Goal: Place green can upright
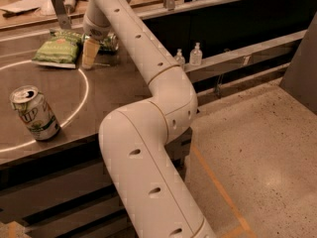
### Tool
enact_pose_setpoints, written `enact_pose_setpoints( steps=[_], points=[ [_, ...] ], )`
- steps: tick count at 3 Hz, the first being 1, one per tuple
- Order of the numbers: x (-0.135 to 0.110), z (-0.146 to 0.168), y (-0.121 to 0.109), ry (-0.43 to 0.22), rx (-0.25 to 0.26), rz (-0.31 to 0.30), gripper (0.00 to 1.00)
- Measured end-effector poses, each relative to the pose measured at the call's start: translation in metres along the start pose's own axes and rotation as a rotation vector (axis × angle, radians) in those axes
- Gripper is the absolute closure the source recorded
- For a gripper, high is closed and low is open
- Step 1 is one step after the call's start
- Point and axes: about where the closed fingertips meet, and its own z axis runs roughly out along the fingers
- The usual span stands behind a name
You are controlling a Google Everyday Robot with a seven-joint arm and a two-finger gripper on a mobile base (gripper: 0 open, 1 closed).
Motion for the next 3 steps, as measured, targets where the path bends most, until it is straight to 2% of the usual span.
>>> enact_pose_setpoints(
  steps=[2,3],
  points=[
    [-0.0035,0.0057,0.0102,0.029,-0.034,-0.033,0.61],
    [-0.0006,-0.0010,0.0128,0.062,-0.042,-0.053,0.84]
  ],
)
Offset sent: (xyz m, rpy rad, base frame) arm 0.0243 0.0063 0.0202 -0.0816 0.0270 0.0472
